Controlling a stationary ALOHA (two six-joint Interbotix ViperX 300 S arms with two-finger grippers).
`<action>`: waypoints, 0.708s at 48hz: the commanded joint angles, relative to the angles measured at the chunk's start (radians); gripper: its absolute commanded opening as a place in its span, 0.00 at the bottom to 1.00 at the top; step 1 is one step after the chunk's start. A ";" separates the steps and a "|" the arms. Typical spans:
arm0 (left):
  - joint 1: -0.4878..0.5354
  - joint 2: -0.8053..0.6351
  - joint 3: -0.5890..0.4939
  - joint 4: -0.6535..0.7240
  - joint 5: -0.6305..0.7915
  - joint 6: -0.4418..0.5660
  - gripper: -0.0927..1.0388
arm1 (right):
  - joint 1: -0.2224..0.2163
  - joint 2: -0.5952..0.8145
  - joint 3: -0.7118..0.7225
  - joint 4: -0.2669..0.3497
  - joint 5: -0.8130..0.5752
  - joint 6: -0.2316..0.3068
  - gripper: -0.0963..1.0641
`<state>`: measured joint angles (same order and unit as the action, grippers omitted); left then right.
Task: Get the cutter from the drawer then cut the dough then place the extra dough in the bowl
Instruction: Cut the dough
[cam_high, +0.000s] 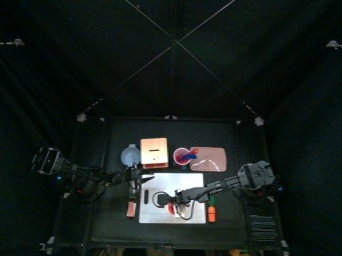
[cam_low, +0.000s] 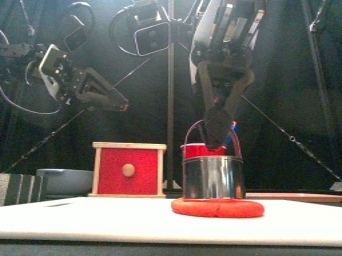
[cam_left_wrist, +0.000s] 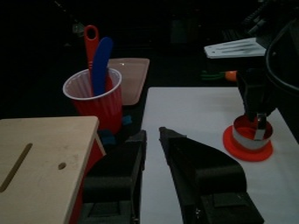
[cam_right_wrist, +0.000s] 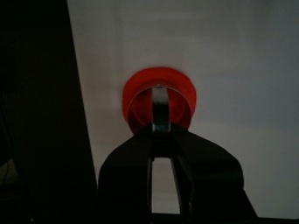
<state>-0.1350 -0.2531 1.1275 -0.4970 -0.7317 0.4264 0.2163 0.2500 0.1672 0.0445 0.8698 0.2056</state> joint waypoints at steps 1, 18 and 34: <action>0.002 -0.008 -0.009 0.000 -0.008 0.000 0.65 | -0.002 -0.017 -0.011 -0.003 -0.003 0.002 0.50; 0.002 -0.008 -0.009 0.000 -0.008 0.000 0.65 | 0.000 -0.017 -0.011 -0.041 -0.006 0.017 0.54; 0.002 -0.008 -0.017 0.000 -0.008 0.000 0.65 | 0.023 -0.028 -0.012 -0.081 -0.006 0.058 0.72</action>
<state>-0.1350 -0.2531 1.1290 -0.4970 -0.7317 0.4264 0.2301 0.2531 0.1687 -0.0322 0.8682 0.2562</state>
